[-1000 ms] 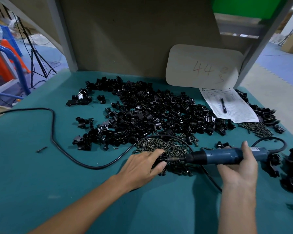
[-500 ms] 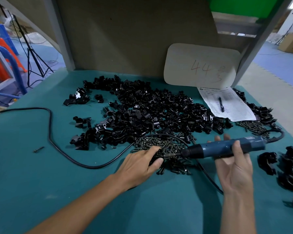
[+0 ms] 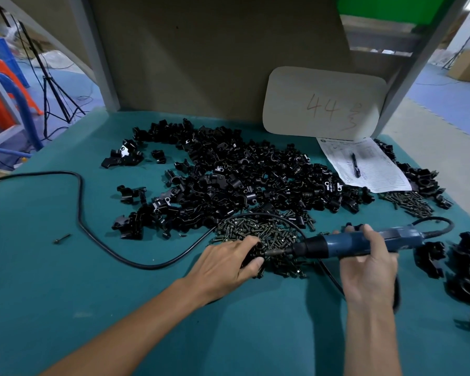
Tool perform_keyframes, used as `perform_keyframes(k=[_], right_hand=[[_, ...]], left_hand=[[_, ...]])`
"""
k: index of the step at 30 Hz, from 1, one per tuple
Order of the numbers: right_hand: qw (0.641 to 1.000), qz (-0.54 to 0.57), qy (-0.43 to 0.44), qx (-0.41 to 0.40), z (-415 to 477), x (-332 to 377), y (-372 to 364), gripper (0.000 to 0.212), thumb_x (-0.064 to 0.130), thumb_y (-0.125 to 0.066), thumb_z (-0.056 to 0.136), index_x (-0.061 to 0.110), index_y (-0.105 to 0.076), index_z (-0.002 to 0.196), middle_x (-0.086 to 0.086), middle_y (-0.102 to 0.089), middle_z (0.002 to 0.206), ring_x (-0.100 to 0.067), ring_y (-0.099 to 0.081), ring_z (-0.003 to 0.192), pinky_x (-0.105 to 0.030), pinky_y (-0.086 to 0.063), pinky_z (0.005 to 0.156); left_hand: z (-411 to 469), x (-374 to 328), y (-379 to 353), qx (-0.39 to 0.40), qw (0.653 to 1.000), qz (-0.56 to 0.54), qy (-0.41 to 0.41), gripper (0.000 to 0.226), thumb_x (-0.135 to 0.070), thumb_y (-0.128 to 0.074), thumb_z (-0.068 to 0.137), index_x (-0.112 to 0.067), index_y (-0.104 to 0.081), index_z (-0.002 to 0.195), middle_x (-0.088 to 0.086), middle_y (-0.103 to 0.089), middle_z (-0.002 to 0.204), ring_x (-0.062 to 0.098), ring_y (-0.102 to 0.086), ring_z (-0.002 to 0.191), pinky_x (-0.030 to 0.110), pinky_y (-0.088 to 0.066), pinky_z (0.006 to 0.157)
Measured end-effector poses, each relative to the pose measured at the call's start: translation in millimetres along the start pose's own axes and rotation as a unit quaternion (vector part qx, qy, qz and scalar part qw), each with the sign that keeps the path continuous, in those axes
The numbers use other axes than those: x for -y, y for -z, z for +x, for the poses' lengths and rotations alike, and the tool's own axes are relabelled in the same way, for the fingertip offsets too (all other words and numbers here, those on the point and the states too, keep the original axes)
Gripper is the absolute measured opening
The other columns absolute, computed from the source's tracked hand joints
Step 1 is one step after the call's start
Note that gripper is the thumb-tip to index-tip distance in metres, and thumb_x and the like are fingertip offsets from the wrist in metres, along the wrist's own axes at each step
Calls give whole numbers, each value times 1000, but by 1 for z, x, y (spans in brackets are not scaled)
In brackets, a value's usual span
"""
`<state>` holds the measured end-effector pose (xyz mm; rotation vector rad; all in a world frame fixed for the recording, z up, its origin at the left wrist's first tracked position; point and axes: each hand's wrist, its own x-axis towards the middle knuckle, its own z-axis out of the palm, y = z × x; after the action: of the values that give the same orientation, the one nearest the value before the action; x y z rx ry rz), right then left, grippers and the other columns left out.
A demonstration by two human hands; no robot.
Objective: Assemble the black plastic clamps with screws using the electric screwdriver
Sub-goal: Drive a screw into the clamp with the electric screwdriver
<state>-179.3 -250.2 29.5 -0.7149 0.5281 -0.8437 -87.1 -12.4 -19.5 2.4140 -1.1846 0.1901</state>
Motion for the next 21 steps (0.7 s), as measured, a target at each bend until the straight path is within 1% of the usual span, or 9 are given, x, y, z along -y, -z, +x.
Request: perform_keyframes(k=[2, 4, 8, 12, 15, 18, 20, 21], right_hand=[[1000, 7, -6, 7, 0, 0, 2, 38, 4, -63, 97, 21, -39, 121, -10, -51, 118, -22, -64, 95, -58, -49, 105], [1000, 12, -9, 11, -1, 0, 3, 34, 5, -62, 98, 22, -41, 119, -7, -54, 113, -20, -65, 93, -58, -48, 106], [1000, 12, -10, 25, -1, 0, 3, 38, 9, -64, 98, 23, -41, 125, -6, -53, 114, -20, -65, 92, -57, -51, 102], [999, 13, 0, 30, -1, -1, 1, 44, 10, -66, 97, 22, -40, 131, -9, -50, 119, -19, -65, 88, -54, -56, 95], [999, 12, 5, 40, -2, 0, 1, 42, 12, -66, 98, 21, -40, 130, -8, -51, 115, -20, -64, 89, -49, -57, 90], [999, 20, 5, 35, -3, -2, 1, 47, 12, -66, 99, 19, -38, 136, -8, -51, 118, -24, -61, 99, -50, -54, 100], [999, 26, 2, 28, -3, -2, 0, 51, 13, -66, 99, 15, -38, 142, -8, -51, 120, -25, -60, 104, -51, -52, 104], [999, 27, 1, 26, -3, -2, -1, 49, 13, -66, 99, 16, -39, 140, -8, -51, 120, -25, -61, 105, -51, -51, 105]], left_hand=[[0, 0, 0, 0, 1000, 2, -1, 39, -60, -22, 101, -30, -35, 123, -10, -53, 80, 15, -45, 63, 22, -18, 49], [0, 0, 1, 1, 1000, 0, 1, 39, -60, -23, 101, -30, -35, 122, -10, -54, 80, 15, -46, 63, 28, -20, 50], [-1, 0, 0, 2, 1000, -1, 0, 39, -59, -24, 100, -30, -35, 122, -7, -57, 80, 17, -49, 64, 32, -24, 53], [-1, -1, 1, 2, 1000, -1, 4, 37, -58, -26, 99, -30, -36, 121, -9, -53, 77, 16, -47, 62, 32, -23, 52], [0, -1, 1, 0, 1000, -1, 7, 36, -56, -29, 99, -29, -37, 120, -11, -48, 73, 15, -44, 60, 25, -20, 47], [0, -1, 2, 1, 1000, -8, 10, 36, -56, -28, 98, -29, -37, 120, -9, -51, 75, 15, -45, 60, 29, -22, 49], [0, -2, 2, 0, 1000, -11, 10, 36, -56, -27, 98, -29, -36, 120, -9, -52, 76, 14, -45, 60, 27, -21, 48], [0, -2, 2, 1, 1000, -12, 9, 36, -56, -26, 98, -29, -36, 119, -9, -53, 77, 14, -45, 61, 25, -20, 48]])
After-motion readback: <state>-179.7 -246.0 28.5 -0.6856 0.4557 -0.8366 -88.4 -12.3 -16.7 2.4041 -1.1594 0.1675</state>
